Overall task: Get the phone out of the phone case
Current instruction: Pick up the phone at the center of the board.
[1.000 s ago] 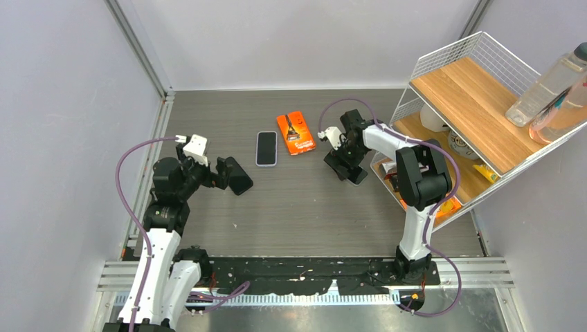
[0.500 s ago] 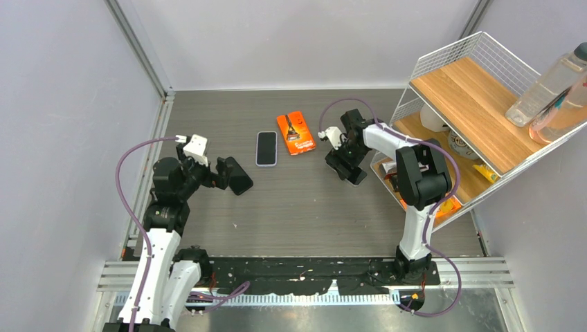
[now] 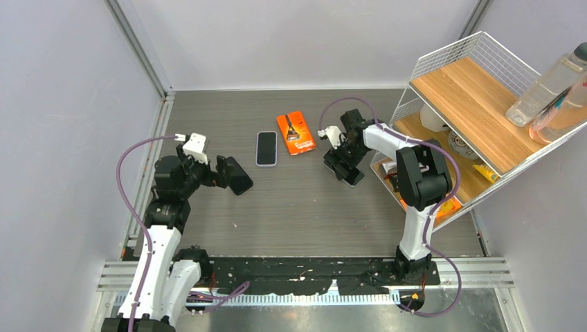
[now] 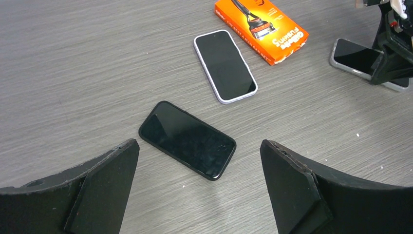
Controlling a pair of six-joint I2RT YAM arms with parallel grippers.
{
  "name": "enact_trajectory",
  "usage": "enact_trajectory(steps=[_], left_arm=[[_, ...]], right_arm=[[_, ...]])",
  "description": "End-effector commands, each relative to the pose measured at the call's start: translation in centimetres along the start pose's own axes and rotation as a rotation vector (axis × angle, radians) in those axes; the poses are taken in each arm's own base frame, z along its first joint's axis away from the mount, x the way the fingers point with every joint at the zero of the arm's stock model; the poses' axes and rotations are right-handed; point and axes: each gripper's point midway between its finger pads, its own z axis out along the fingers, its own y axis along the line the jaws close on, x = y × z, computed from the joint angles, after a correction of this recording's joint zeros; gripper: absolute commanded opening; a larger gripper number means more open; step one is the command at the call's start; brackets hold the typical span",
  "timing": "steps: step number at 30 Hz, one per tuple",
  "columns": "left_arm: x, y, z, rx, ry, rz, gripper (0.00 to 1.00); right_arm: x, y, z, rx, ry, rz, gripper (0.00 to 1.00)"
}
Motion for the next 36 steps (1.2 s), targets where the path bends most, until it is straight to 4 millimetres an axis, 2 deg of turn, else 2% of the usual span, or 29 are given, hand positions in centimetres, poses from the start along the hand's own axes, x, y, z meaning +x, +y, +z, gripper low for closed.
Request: enact_trajectory(steps=[1,5,7,12,17,24,30,36], left_arm=[[-2.0,0.6,0.0,-0.039,-0.056,-0.046,0.99],[-1.7,0.3,0.2,-0.027,-0.051,-0.086,0.99],[-1.3,-0.4,0.5,0.014,-0.037,-0.107,0.99],[-0.8,-1.1,1.2,0.059,-0.007,-0.152,0.99],[-1.1,-1.8,1.9,0.109,0.008,-0.181,0.99],[-1.5,-3.5,3.7,0.214,0.059,-0.242,0.99],[-1.8,-5.6,5.3,0.294,0.108,-0.266,0.99],[-2.7,-8.6,6.5,0.412,0.159,-0.302,0.99]], right_arm=[[-2.1,1.9,-1.7,-0.038,-0.099,0.002,0.25],[-2.4,2.5,-1.8,-0.038,-0.115,-0.008,0.08],[-2.5,2.8,-1.9,-0.036,-0.123,-0.014,0.05],[-2.8,3.7,-1.8,-0.032,-0.136,-0.033,0.05],[-3.9,4.7,-2.8,-0.024,-0.176,-0.059,0.05],[-5.6,7.2,-4.6,-0.039,-0.247,-0.105,0.05],[-6.4,9.0,-5.1,-0.062,-0.271,-0.133,0.05],[-8.4,11.3,-8.2,-0.071,-0.351,-0.205,0.05]])
